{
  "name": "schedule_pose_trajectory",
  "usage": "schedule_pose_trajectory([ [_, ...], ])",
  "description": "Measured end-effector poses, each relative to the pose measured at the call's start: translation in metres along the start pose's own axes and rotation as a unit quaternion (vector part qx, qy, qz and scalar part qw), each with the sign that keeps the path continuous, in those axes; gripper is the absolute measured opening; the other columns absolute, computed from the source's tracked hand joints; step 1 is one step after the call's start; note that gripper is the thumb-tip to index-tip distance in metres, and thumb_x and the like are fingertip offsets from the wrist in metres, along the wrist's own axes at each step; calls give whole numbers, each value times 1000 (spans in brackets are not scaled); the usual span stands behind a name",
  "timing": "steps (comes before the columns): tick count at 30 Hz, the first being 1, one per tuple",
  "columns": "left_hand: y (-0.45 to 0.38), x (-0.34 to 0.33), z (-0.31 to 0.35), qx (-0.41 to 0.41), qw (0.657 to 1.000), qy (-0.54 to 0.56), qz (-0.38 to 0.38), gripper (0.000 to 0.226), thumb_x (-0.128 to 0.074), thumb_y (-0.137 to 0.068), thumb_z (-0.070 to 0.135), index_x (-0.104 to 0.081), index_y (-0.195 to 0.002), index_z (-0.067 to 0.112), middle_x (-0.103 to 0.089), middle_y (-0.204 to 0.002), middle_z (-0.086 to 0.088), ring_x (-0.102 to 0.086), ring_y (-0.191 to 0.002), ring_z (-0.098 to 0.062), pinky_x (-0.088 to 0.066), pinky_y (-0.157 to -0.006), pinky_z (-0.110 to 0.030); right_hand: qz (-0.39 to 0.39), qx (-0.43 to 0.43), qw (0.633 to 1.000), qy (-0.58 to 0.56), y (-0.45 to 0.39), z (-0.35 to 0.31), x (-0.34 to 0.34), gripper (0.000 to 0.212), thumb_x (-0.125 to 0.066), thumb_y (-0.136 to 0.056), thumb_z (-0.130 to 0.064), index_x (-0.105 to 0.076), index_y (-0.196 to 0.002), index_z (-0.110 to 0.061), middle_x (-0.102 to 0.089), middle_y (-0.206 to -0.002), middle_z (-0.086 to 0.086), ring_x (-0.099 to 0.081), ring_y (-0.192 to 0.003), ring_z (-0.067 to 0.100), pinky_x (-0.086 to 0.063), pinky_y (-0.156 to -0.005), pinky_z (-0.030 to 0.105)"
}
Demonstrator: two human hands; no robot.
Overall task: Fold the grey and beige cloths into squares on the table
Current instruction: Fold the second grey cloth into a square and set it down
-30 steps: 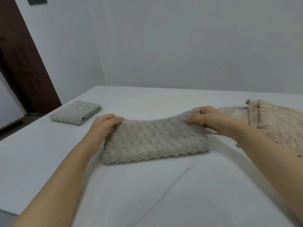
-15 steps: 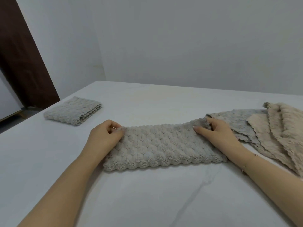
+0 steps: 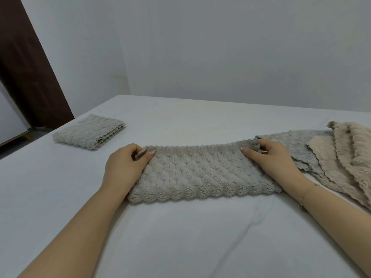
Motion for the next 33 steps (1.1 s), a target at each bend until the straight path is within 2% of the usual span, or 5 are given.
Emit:
schedule_pose_trajectory([
  [4, -4, -4, -2, 7, 1000, -10, 23, 31, -66, -82, 46, -58, -69, 19, -55, -62, 2, -49, -60, -11, -31, -51, -28, 20, -20, 1000, -13, 0, -3, 2, 40, -68, -86, -26, -52, -74, 9, -46, -55, 15, -46, -38, 13, -36, -41, 17],
  [14, -6, -8, -5, 22, 998, -28, 47, 29, -69, -80, 46, -57, -69, 22, -59, -69, 6, -54, -68, -15, -36, -55, -26, 51, -37, 998, -9, -9, 0, -1, 24, -73, -81, -22, -57, -66, -13, -53, -60, 5, -40, -33, 1, -32, -38, 10],
  [24, -8, -4, -11, -4, 996, -74, 53, 18, -63, -86, 37, -56, -95, 22, -60, -92, 5, -56, -83, -18, -39, -65, -31, 76, 15, 993, 87, -1, -7, 5, 18, -69, -85, -18, -61, -99, -10, -58, -90, 3, -52, -68, 9, -37, -55, 9],
  [29, 5, 3, 8, -124, 986, -68, 85, 19, -56, -91, 28, -58, -107, 18, -57, -109, 2, -52, -103, -21, -41, -84, -33, 55, 133, 954, 264, 11, -31, 13, 24, -62, -88, -21, -59, -111, -17, -48, -120, -1, -54, -98, 18, -39, -77, 28],
  [33, 28, -11, 41, -226, 970, -75, -52, 47, -32, -89, 51, -59, -114, 22, -56, -118, 5, -47, -113, -15, -35, -96, -31, -39, 211, 931, 295, 30, -58, -16, 35, -53, -92, -33, -60, -123, -17, -49, -137, -2, -41, -127, 16, -36, -101, 32],
])
Point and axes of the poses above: each hand's wrist, its own y-axis away from the middle knuckle, its own x-axis out of the back of the hand, z = x × y, the point moved 1 cm from there along -y, towards the middle knuckle
